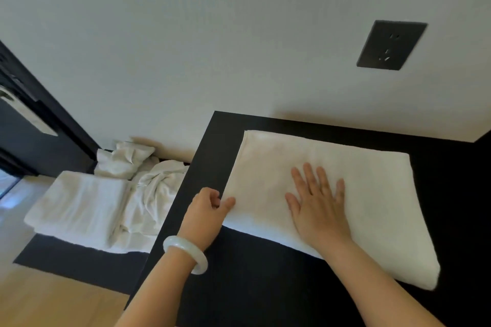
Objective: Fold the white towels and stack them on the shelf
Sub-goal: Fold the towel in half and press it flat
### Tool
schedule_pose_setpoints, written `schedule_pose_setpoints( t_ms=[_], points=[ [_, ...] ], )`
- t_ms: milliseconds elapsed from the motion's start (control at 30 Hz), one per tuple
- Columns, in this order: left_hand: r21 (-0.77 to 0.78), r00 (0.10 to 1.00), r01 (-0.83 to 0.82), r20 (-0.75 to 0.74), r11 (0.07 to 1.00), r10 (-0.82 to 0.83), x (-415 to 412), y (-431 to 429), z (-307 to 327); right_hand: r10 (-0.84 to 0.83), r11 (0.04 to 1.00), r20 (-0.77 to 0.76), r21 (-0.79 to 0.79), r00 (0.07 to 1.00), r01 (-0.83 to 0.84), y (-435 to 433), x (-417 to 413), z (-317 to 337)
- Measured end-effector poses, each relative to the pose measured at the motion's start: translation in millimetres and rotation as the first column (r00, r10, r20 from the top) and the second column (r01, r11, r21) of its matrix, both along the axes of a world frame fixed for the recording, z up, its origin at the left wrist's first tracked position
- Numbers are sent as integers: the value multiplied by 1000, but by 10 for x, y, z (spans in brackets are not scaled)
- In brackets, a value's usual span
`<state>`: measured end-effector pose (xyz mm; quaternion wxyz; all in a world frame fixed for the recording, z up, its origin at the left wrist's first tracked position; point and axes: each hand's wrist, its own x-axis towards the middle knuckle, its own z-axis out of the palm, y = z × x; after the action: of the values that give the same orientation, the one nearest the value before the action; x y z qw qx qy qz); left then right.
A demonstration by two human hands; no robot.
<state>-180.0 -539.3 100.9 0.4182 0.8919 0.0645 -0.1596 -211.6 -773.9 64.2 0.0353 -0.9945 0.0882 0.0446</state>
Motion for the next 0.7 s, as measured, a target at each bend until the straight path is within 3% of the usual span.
schedule_pose_setpoints(
  t_ms=[167, 267, 467, 600, 700],
  points=[
    [-253, 999, -39, 7, 967, 43, -73, 101, -94, -26, 999, -63, 43, 998, 29, 74, 104, 79],
    [-331, 998, -34, 33, 943, 47, -103, 117, -81, 18, 998, 20, 63, 1000, -19, 286, 106, 125],
    [-266, 988, 141, -31, 954, -154, -80, 136, -35, 44, 999, 8, 32, 999, -44, 354, 69, 43],
    [-290, 985, 163, -7, 943, -172, -57, 136, 42, -3, 998, -60, 70, 998, 7, 417, 177, 99],
    [-149, 989, 150, 18, 977, -149, -29, 65, 42, -66, 994, -82, 77, 994, 73, 517, 265, 123]
  ],
)
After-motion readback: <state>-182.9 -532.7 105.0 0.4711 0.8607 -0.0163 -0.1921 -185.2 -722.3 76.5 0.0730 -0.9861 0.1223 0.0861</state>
